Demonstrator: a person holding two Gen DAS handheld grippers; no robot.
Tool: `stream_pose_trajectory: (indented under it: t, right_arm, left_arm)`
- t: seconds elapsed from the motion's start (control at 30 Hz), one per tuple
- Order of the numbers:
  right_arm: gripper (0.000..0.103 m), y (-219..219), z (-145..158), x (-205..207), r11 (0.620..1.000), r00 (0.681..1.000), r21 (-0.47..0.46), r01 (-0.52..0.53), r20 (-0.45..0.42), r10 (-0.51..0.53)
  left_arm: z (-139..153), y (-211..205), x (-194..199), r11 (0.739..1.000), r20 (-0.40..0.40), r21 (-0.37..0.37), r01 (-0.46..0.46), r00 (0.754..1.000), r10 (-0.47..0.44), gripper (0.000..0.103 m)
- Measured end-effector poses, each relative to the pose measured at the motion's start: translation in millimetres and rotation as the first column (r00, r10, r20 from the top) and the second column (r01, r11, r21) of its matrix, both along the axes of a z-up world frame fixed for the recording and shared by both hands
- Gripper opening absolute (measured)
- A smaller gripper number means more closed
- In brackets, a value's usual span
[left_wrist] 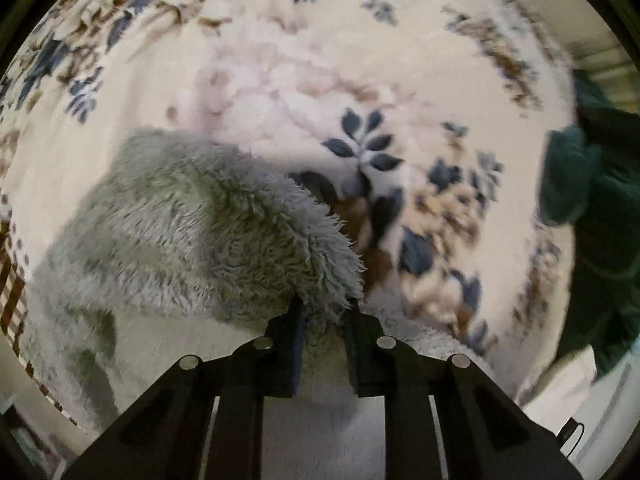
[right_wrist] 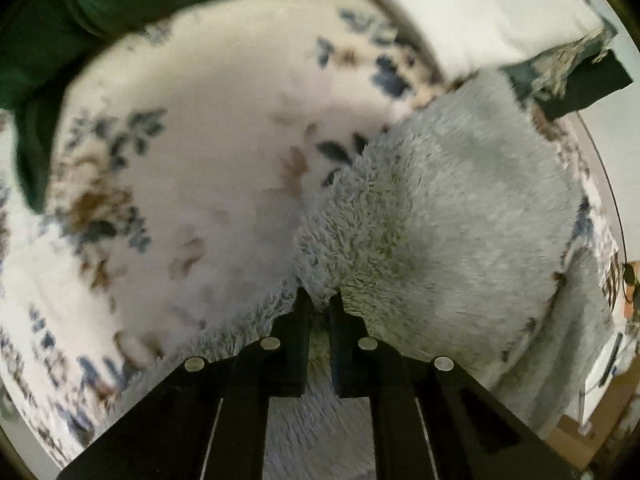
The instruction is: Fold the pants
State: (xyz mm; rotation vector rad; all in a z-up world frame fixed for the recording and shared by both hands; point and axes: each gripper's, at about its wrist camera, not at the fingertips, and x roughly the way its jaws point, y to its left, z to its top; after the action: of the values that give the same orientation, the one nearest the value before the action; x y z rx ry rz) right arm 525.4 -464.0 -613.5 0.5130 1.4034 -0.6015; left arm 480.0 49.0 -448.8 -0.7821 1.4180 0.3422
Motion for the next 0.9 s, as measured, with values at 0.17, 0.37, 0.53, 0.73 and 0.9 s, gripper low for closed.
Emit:
stream_pose_trajectory:
  t: [0.17, 0.37, 0.53, 0.73, 0.9]
  right_arm:
    - [0.008, -12, 60, -49, 0.999, 0.992, 0.017, -0.046, 0.121, 0.043]
    - [0.008, -34, 115, -136, 0.997, 0.978, 0.056, -0.048, 0.207, 0.036]
    - [0.007, -51, 119, -228, 0.995, 0.979, 0.089, -0.041, 0.201, 0.023]
    - [0.004, -55, 66, -325, 0.993, 0.996, 0.105, -0.053, 0.080, 0.044]
    - [0.001, -72, 10, -367, 0.993, 0.998, 0.110, -0.043, -0.041, 0.047]
  left_arm:
    - [26, 26, -55, 1.000, 0.136, -0.020, -0.014, 0.991, 0.017, 0.014]
    - [45, 18, -116, 0.998, 0.210, -0.052, -0.025, 0.977, 0.035, 0.014]
    - [41, 12, -196, 0.999, 0.195, -0.033, -0.019, 0.981, 0.025, 0.014]
    - [-35, 15, -268, 0.997, 0.048, -0.013, -0.074, 0.996, 0.074, 0.014]
    - [-88, 24, -300, 0.985, -0.002, -0.065, -0.157, 0.988, 0.157, 0.018]
